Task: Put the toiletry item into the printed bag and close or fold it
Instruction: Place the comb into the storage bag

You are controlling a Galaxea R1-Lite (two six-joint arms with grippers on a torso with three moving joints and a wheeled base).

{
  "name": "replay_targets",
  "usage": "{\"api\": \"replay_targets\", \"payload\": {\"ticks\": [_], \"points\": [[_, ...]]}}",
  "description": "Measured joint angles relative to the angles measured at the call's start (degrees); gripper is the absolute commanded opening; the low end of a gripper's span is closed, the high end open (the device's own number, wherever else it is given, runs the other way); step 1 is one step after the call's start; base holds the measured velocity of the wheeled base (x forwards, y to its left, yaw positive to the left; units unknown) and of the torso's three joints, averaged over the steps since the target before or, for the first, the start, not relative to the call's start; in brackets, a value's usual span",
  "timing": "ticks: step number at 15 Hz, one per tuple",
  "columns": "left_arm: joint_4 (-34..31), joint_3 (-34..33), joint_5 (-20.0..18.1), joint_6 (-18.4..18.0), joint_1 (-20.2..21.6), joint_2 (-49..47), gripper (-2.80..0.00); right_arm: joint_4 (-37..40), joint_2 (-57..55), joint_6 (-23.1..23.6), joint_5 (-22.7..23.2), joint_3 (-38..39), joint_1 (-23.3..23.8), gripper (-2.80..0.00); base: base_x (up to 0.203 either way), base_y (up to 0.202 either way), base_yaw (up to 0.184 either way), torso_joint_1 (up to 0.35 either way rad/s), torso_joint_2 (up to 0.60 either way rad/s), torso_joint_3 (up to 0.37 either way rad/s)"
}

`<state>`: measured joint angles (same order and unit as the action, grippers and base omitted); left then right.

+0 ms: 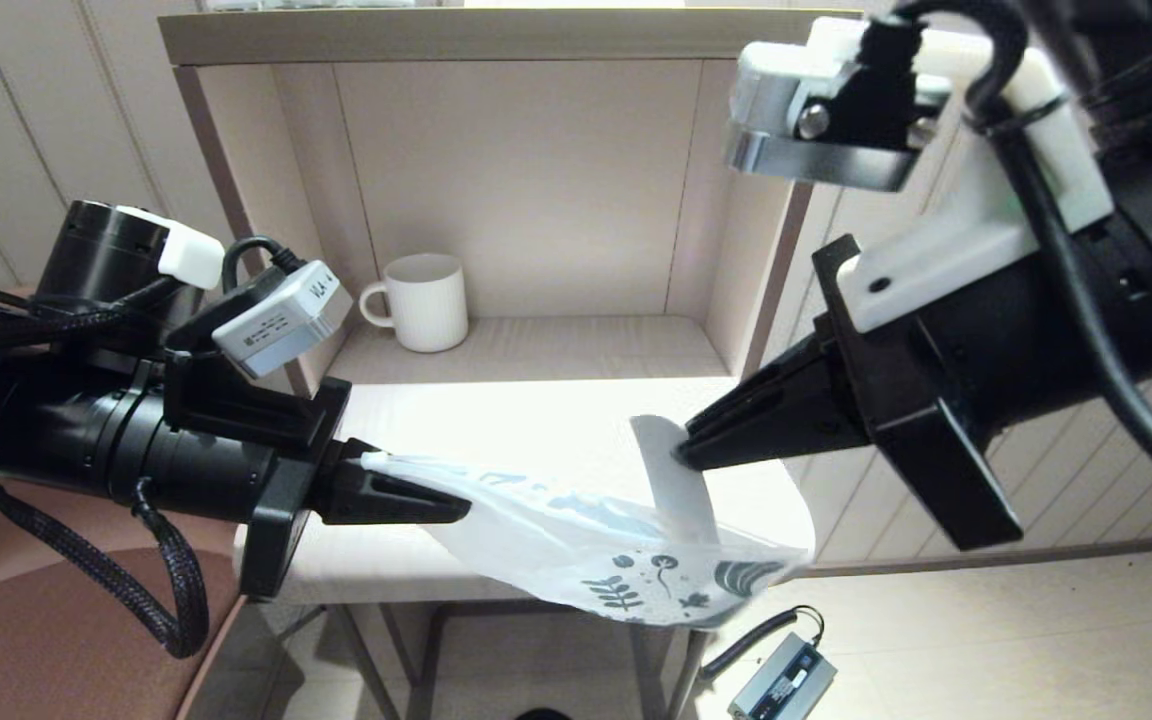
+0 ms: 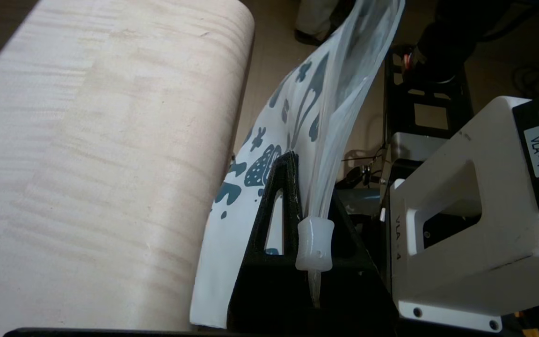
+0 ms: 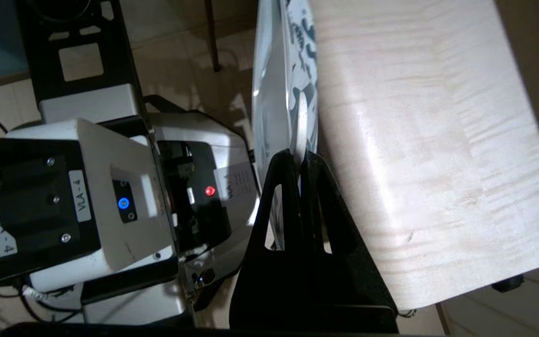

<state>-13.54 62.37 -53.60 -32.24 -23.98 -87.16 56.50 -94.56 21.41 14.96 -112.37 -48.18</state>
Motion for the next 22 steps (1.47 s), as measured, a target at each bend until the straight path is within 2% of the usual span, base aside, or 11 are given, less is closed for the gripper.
{"api": "replay_targets", "payload": {"ticks": [9, 22], "points": [[0.0, -0.3, -0.1, 0.0, -0.4, -0.5, -2.8, -1.4, -2.6, 0.6, 0.0, 0.2, -5.1, -2.8, 0.0, 0.0, 0.0, 0.0, 0.0, 0.0], [0.0, -0.4, -0.1, 0.2, -0.4, -0.4, -2.8, -1.6, -3.8, 0.5, -0.2, 0.6, -5.5, -2.8, 0.0, 0.0, 0.0, 0.0, 0.0, 0.0]]}}
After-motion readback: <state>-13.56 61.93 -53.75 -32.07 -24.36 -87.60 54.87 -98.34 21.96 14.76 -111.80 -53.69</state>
